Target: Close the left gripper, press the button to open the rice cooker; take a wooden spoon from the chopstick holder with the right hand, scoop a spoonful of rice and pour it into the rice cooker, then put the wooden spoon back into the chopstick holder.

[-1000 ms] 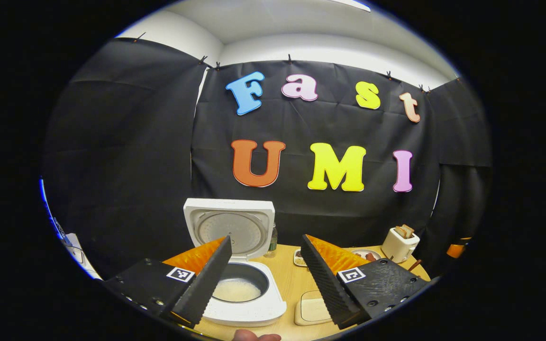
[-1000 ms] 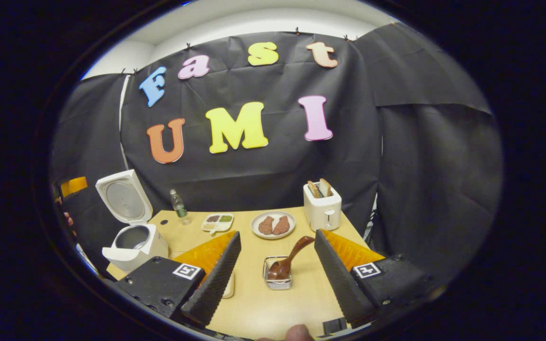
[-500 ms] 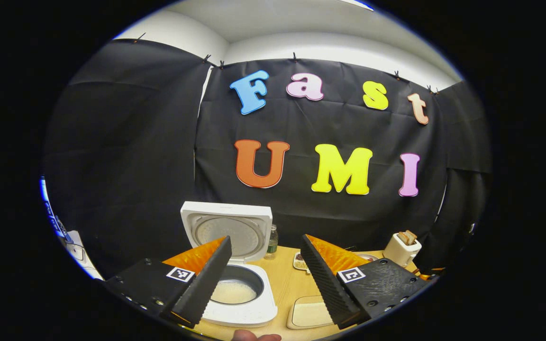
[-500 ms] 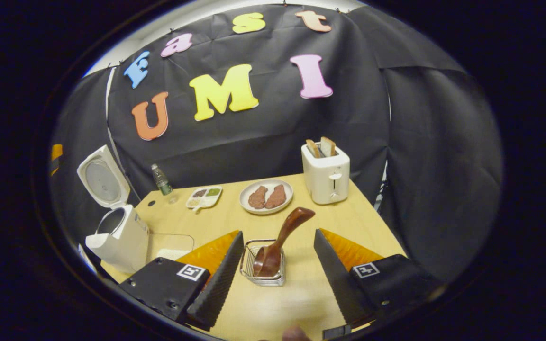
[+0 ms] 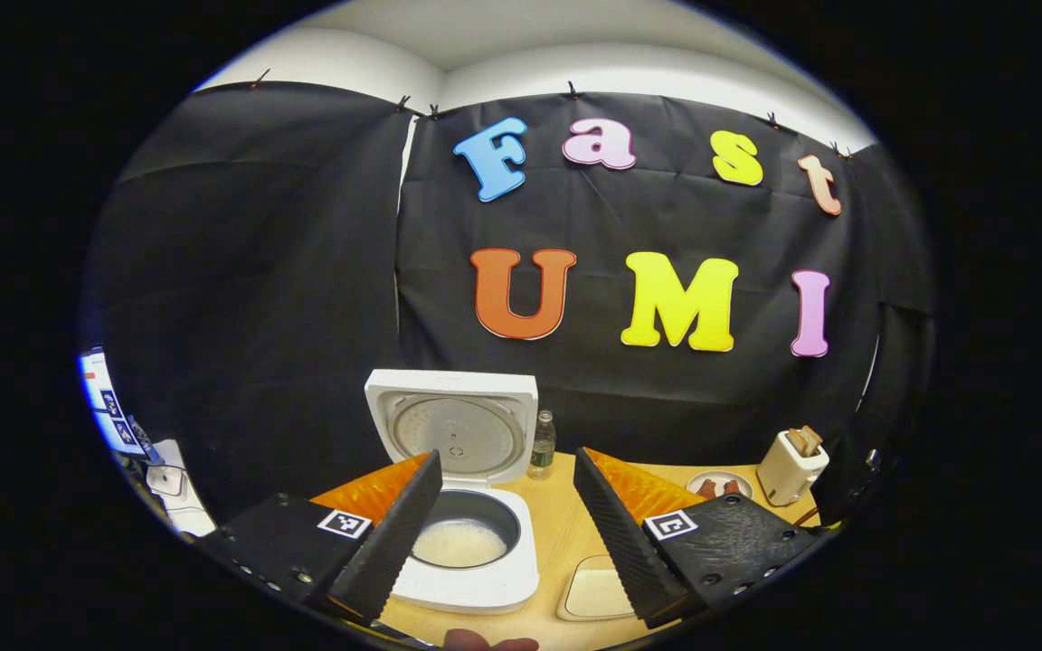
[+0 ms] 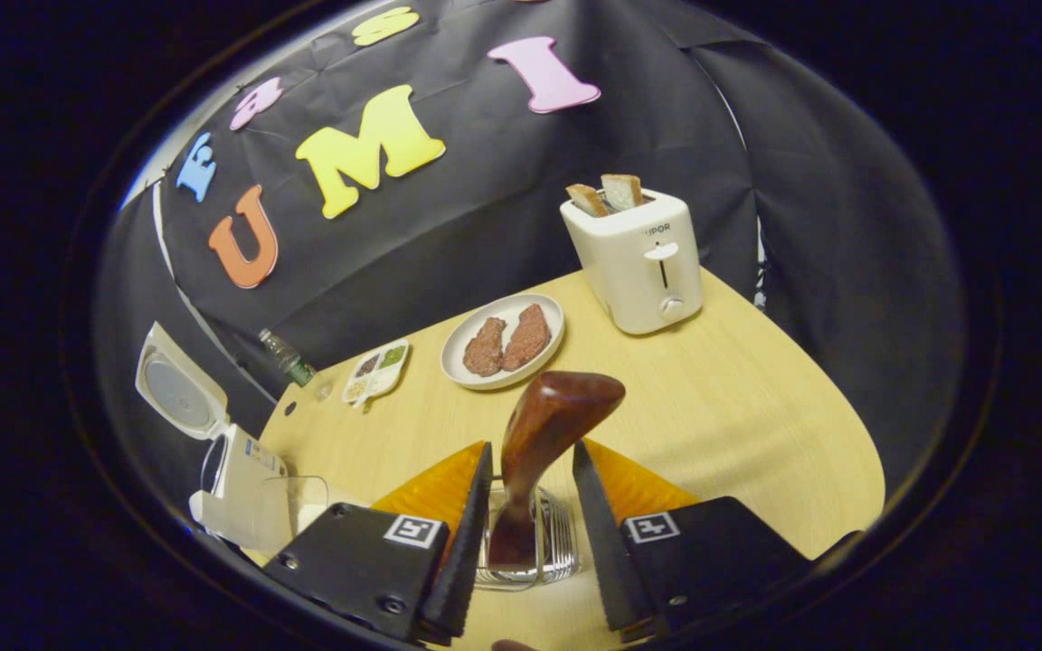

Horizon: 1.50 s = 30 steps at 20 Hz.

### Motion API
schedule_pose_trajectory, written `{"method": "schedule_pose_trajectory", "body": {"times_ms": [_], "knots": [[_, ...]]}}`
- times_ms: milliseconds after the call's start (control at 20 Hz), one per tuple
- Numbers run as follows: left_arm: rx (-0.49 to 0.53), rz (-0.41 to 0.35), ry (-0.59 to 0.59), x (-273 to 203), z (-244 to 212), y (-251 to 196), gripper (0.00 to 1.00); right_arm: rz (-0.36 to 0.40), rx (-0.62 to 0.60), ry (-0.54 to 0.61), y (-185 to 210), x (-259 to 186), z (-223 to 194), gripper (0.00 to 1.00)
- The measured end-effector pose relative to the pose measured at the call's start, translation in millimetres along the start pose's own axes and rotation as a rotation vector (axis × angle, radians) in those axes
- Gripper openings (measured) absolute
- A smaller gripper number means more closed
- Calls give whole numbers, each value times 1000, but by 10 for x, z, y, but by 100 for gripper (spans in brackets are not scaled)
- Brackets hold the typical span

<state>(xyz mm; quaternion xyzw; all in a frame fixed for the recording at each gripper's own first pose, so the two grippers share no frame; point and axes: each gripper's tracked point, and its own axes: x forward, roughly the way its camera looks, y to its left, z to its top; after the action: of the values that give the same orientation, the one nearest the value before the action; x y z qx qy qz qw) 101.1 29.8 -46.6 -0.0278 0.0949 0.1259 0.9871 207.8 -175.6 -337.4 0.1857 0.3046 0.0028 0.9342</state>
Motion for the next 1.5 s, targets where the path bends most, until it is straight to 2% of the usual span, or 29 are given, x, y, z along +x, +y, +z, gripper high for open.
{"method": "schedule_pose_trajectory", "body": {"times_ms": [50,100,200,300,550,750,900,1000,1250,1400,1500], "knots": [[3,5,3,-2,-14,17,94,3,7,-2,11,0,26,46],[-2,9,5,6,-13,26,94,6,8,-1,25,-26,35,45],[-15,11,4,-1,-13,48,95,1,0,-2,47,-76,30,32],[-18,8,0,-9,-24,73,95,7,4,13,109,-139,3,26],[-49,-33,-10,13,-51,147,95,-33,-45,-12,224,-382,76,20],[-59,-88,-23,39,-76,284,95,-87,-102,-129,471,-732,483,13],[-49,-127,-32,68,-122,441,94,-91,-172,-213,924,-1031,693,11],[-45,-145,-44,86,-109,599,95,-65,-213,-250,1333,-1204,697,11],[-45,-171,-49,138,-158,992,94,43,-354,-243,2383,-1269,217,11],[-49,-172,-39,177,-231,1236,94,49,-461,-200,2711,-1092,-277,11],[-41,-170,-22,191,-304,1402,94,11,-540,-175,2743,-913,-558,11]]}}
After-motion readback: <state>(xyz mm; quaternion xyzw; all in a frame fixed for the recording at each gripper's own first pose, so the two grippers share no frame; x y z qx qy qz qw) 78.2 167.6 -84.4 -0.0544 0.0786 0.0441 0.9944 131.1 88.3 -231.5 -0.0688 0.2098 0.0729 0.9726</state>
